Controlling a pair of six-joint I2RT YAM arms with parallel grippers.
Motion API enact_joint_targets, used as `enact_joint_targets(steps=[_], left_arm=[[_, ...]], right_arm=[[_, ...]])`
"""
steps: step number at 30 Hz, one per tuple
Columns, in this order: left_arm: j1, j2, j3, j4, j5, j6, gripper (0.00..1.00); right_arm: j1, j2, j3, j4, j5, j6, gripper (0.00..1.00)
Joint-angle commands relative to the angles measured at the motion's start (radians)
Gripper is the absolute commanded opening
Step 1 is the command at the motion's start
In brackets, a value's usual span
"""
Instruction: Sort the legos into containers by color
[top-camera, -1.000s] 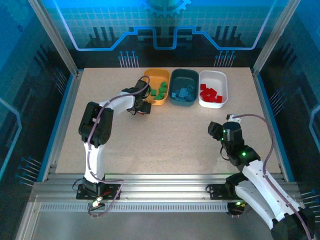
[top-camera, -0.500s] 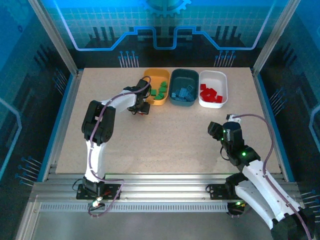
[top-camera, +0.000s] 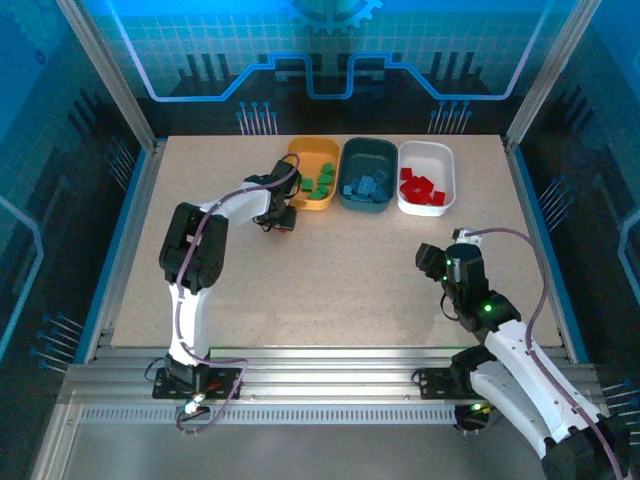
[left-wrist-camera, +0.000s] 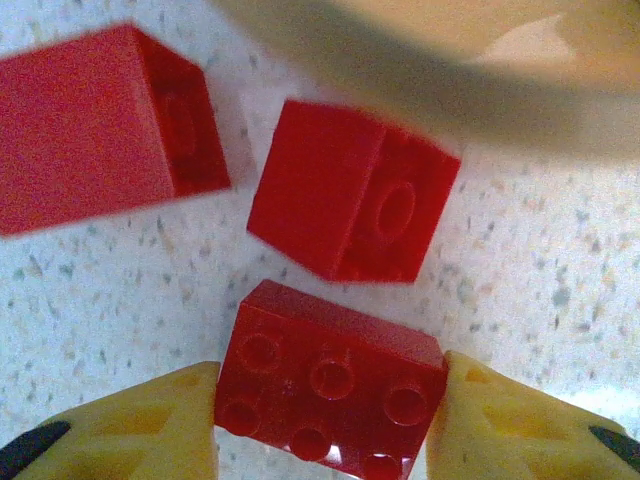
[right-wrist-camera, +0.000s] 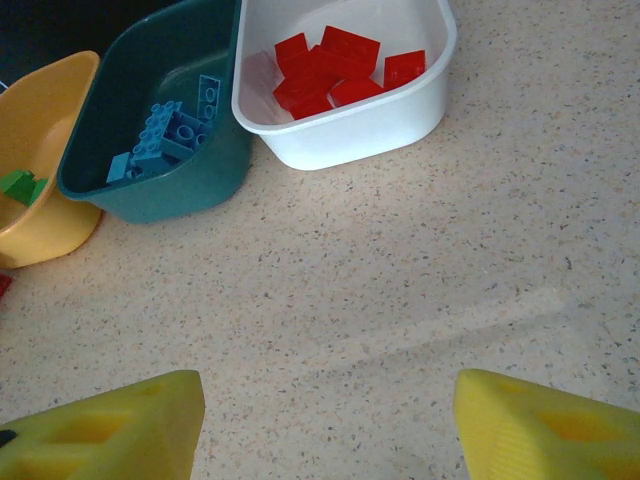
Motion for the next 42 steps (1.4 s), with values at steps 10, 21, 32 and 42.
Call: enact_joint_targets(steps=[10, 21, 32, 42], left_arm=[[-0.094, -0.125, -0.031, -0.077, 0.035, -0.066, 0.41], [-0.192, -0.013, 0.222, -0.032, 0.363, -0.176, 0.41], [-0.271, 0.291, 0.694, 0.056, 0.517, -0.337, 0.39], [-0.321, 0.502, 0.999, 0.143, 0.517, -0.386, 0.39]], right_arm=[[0.01, -0.004, 0.02, 0.021, -0.009, -0.01, 0.68], [0.01, 0.01, 0.02, 0.016, 0.012, -0.005, 0.68], [-0.002, -0.019, 0.016, -0.005, 0.036, 0.01, 0.68], [-0.038, -0.024, 0.006, -0.009, 0.014, 0.021, 0.68]])
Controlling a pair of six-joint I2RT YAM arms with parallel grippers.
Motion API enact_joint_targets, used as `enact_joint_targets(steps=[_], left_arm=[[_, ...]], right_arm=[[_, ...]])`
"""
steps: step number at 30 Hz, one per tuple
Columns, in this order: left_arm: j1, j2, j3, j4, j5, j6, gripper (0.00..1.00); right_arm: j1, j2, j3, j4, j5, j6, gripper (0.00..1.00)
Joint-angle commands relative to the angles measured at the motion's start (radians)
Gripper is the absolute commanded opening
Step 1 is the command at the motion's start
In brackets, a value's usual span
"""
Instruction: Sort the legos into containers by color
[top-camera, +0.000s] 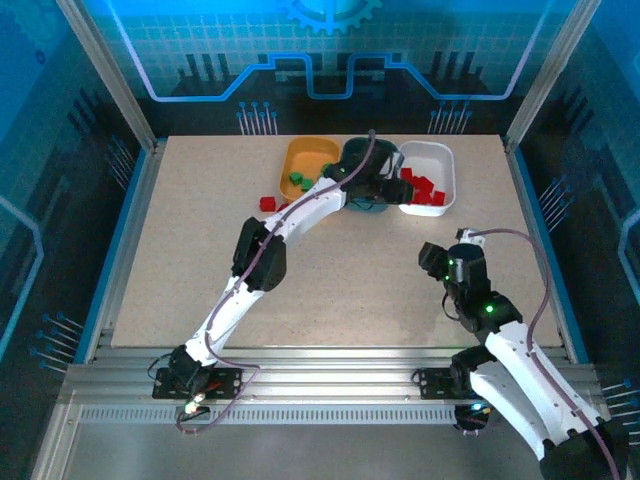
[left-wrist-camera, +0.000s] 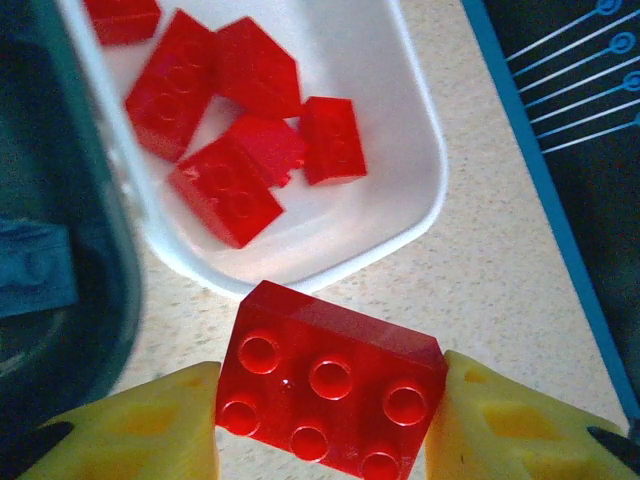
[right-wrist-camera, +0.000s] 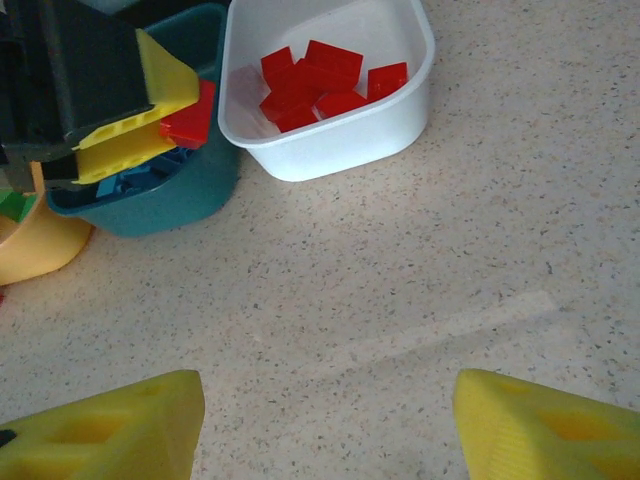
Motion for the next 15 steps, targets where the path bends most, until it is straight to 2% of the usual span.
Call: enact_joint_targets(steps=[1, 6, 11, 15], left_arm=[[0.007, 0.024, 0.037, 0.089, 0.033, -0.058, 0.39], [0.005, 0.066, 0.06, 0.167, 0.04, -0.107, 0.39], [0.006, 0.133, 0.151, 0.169, 0.031, -0.135, 0.4], [0.005, 0.152, 0.153, 0.207, 0.009, -0.156, 0.4]], right_arm=[[-0.017, -0.009, 0.002, 0.003, -0.001, 0.017, 0.68], [-0.036, -0.003, 0.007, -0.005, -0.022, 0.024, 0.68], [-0.05, -0.029, 0.001, -0.014, -0.028, 0.027, 0.68], [-0.064, -0.028, 0.0, -0.014, -0.045, 0.031, 0.68]])
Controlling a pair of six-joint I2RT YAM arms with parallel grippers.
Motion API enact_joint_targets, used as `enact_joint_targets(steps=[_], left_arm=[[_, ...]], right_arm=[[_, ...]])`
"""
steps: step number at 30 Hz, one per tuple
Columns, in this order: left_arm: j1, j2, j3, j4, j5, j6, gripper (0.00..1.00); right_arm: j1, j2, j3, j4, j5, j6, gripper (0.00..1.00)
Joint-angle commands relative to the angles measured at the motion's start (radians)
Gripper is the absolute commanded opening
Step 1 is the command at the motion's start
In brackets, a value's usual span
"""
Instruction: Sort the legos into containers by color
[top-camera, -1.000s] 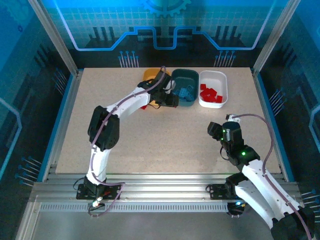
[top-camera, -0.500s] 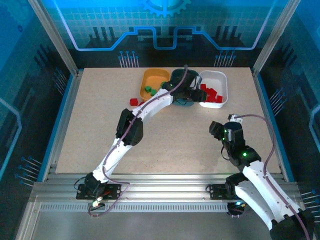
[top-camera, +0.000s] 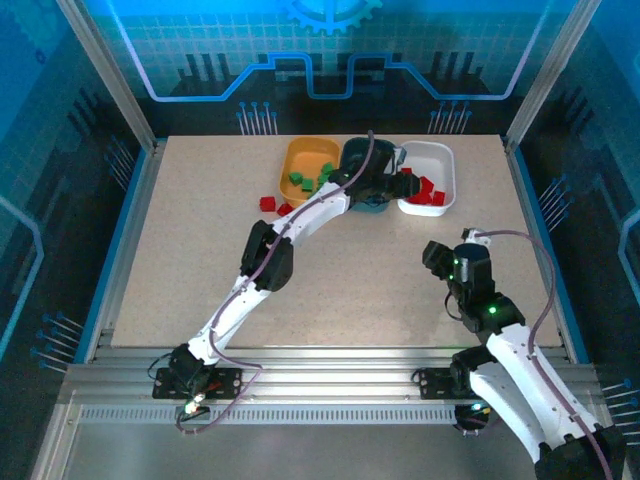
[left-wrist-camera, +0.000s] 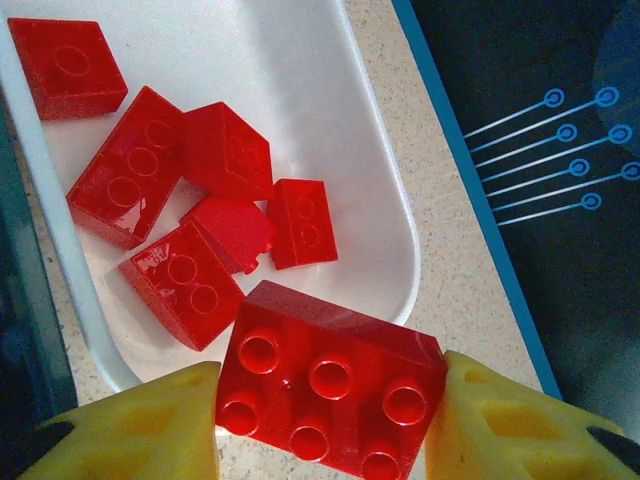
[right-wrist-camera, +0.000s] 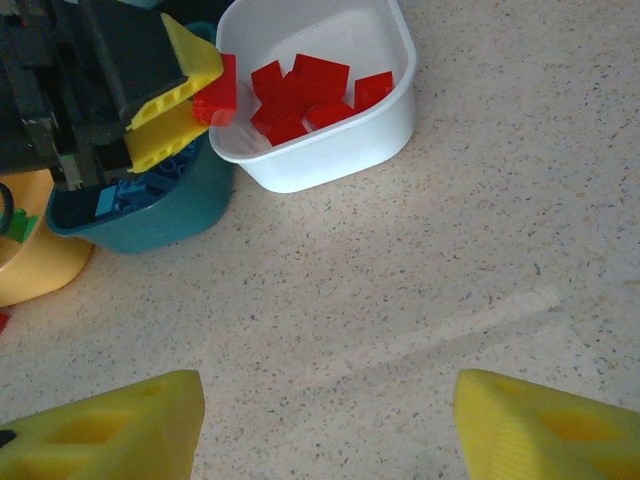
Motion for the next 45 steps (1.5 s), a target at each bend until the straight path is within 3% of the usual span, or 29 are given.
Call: enact_joint_targets(steps=[1, 5, 9, 13, 19, 21, 26, 28, 33, 38, 45], left_arm=[[0.001, 0.033, 0.044, 0.06, -0.007, -0.034, 0.4], [0.0, 0.06, 0.079, 0.093, -0.013, -0.054, 0.5], [0.0, 0.049, 0.094, 0.129, -0.007, -0.059, 0.75], [0.001, 0.012, 0.095, 0.117, -0.029, -0.025, 0.93], [0.024, -0.08, 0.025, 0.049, -0.063, -0.002, 0.93], [0.05, -0.208, -0.163, 0.088, -0.087, 0.006, 0.93], [0.176, -0.674, -0.871, 0.296, -0.217, -0.014, 0.95], [0.255, -0.818, -1.045, 0.236, -0.259, -0.018, 0.96], [0.454, -0.991, -1.262, 0.003, -0.291, 0.045, 0.94], [0.533, -0.957, -1.261, -0.13, -0.291, 0.167, 0.9], [0.558, -0.745, -1.006, -0.3, -0.302, 0.225, 0.92]], right_arm=[[-0.022, -0.008, 0.0, -0.007, -0.02, 0.018, 0.68], [-0.033, -0.012, -0.002, -0.007, -0.039, 0.021, 0.68], [-0.041, -0.015, 0.0, -0.009, -0.052, 0.023, 0.68], [-0.044, -0.03, 0.001, -0.015, -0.056, 0.024, 0.68], [-0.045, -0.045, -0.001, -0.02, -0.051, 0.022, 0.68], [-0.045, -0.045, -0.002, -0.013, -0.057, 0.022, 0.68], [-0.046, -0.022, -0.009, 0.015, -0.096, 0.026, 0.68], [-0.044, -0.011, -0.008, 0.022, -0.105, 0.027, 0.68], [-0.043, -0.024, -0.002, 0.003, -0.07, 0.013, 0.68], [-0.041, -0.035, -0.004, 0.012, -0.076, 0.002, 0.68], [-0.039, 0.027, 0.003, 0.022, -0.072, -0.008, 0.68]])
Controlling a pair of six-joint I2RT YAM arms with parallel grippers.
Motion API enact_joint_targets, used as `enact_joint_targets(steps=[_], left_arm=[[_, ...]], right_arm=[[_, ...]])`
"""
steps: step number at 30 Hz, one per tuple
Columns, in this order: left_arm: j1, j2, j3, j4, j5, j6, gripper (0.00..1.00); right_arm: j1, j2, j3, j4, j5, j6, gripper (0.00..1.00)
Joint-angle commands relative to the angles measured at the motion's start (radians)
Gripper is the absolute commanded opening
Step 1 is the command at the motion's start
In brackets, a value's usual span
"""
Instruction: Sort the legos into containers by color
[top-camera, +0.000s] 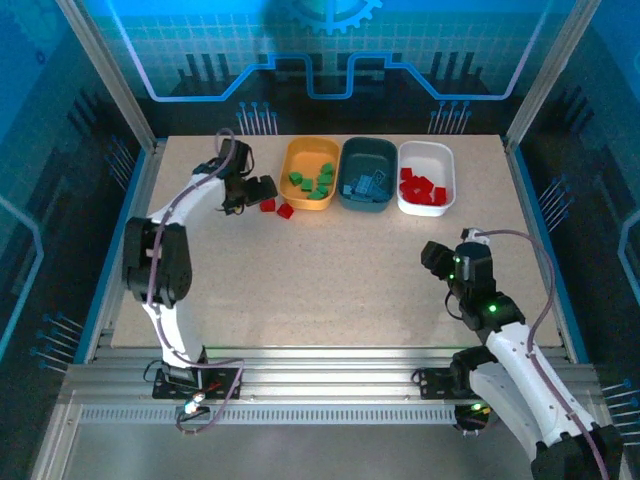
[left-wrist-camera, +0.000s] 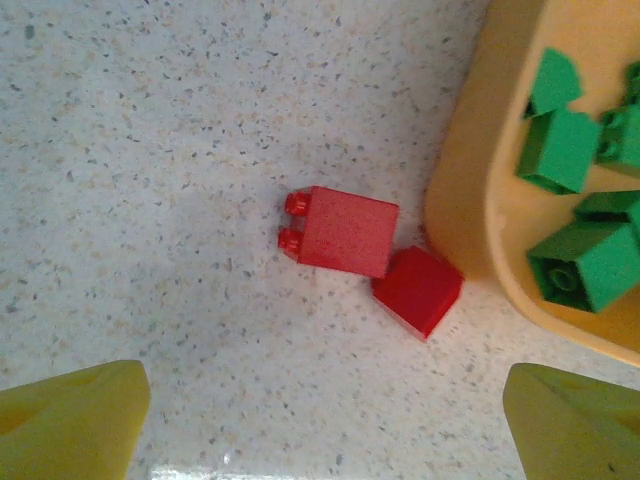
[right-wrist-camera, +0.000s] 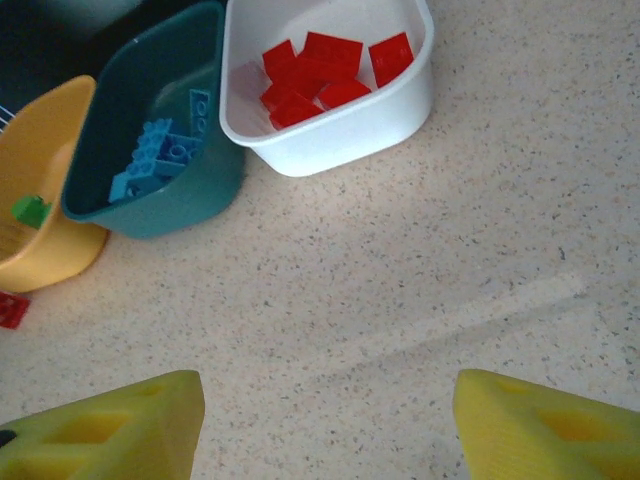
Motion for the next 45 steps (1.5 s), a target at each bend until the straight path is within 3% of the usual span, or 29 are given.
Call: enact_joint_targets(steps=[1, 25, 45], left_arm=[[0.017, 0.064, 0.109, -0.117, -0.012, 0.05, 0.91], [0.019, 0.271, 0.222, -0.128, 0.065, 0.071, 0.84], [0.066, 0.283, 0.21, -0.081, 0.092, 0.042, 0.71]], right_arm=[[-0.008, 0.012, 0.005, 0.021, 0.003, -0.017, 0.68], [-0.007, 0.033, 0.004, 0.029, 0.011, -0.018, 0.69], [-0.004, 0.059, 0.002, 0.041, 0.008, -0.018, 0.68]])
